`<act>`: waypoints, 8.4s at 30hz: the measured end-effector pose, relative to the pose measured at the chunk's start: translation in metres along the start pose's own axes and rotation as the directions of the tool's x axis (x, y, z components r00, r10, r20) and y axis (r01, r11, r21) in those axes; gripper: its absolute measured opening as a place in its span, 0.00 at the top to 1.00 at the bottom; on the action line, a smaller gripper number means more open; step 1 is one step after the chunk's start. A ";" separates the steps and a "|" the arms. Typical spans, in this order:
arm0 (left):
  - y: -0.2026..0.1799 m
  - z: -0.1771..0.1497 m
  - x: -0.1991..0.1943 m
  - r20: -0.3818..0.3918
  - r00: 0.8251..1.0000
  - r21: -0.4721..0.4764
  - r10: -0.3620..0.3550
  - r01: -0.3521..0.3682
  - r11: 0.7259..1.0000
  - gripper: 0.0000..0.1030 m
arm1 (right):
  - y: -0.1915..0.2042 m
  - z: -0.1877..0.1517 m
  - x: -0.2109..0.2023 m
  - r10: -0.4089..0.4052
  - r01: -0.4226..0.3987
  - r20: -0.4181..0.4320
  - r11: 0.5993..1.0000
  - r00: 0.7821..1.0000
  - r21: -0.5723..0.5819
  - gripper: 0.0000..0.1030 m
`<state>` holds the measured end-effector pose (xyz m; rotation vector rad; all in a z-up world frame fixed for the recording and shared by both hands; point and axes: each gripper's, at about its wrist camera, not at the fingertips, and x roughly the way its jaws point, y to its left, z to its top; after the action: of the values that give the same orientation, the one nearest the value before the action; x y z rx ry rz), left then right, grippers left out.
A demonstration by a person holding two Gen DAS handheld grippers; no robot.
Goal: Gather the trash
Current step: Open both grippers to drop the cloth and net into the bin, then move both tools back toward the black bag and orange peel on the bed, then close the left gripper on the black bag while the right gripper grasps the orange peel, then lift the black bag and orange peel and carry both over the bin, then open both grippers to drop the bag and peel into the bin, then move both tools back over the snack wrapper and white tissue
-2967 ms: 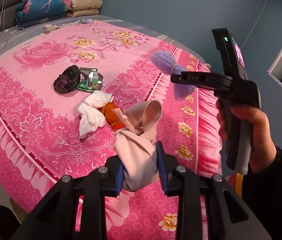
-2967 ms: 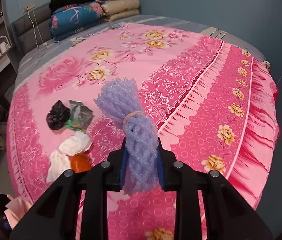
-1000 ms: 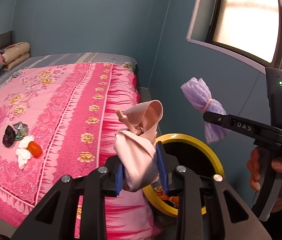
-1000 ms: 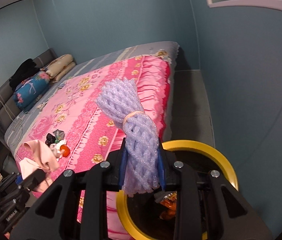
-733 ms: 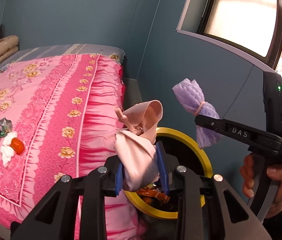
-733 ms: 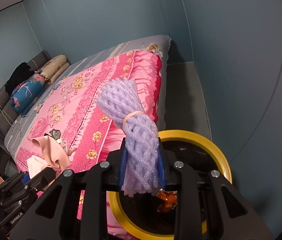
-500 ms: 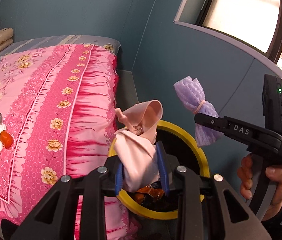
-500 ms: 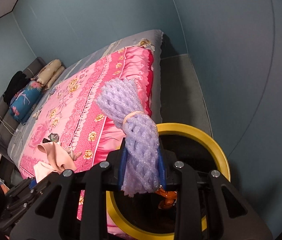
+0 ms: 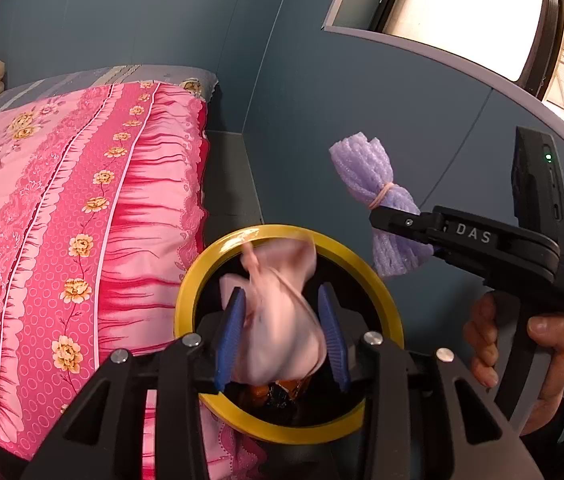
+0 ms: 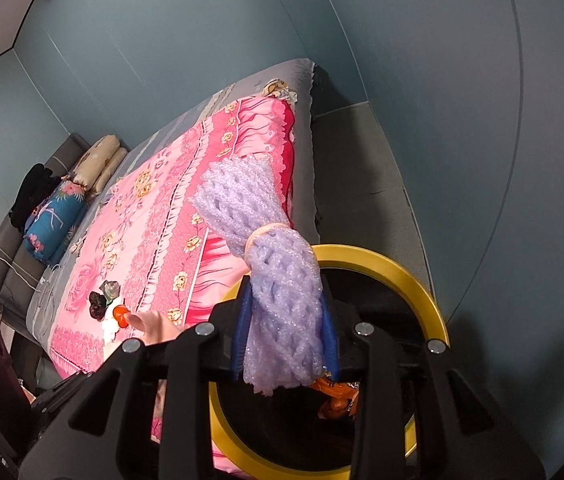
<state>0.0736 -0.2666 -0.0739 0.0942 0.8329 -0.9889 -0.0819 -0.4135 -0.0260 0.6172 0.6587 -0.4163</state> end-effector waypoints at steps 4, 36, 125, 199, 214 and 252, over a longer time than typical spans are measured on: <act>0.004 0.000 -0.005 0.017 1.000 -0.013 0.002 -0.002 1.000 0.50 | -0.001 0.001 -0.001 -0.012 0.012 0.009 1.000 1.000 0.005 0.68; 0.168 -0.019 -0.091 0.100 0.939 -0.288 0.328 -0.289 0.913 0.18 | 0.112 0.012 0.045 0.095 -0.098 -0.022 0.973 0.995 -0.208 0.36; 0.430 -0.033 -0.127 0.056 0.843 -0.410 0.536 -0.470 0.782 0.81 | 0.407 -0.120 0.292 0.110 -0.444 -0.517 0.679 0.849 -0.584 0.72; 0.022 -0.007 0.030 -0.040 0.999 -0.072 0.008 -0.011 0.997 0.80 | 0.006 -0.002 0.043 0.061 -0.062 -0.043 0.998 0.997 -0.032 0.70; 0.027 -0.010 0.029 -0.051 0.999 -0.119 -0.003 -0.003 0.993 0.55 | -0.008 0.001 0.040 0.030 -0.030 -0.017 0.999 0.999 0.016 0.58; 0.264 -0.002 -0.096 0.078 0.902 -0.395 0.424 -0.362 0.844 0.16 | 0.201 -0.011 0.110 0.262 -0.283 -0.107 0.900 0.959 -0.331 0.34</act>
<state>0.2488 -0.0472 -0.0876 -0.1378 0.7965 -0.4291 0.1008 -0.2752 -0.0278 0.3809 0.6716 -0.0155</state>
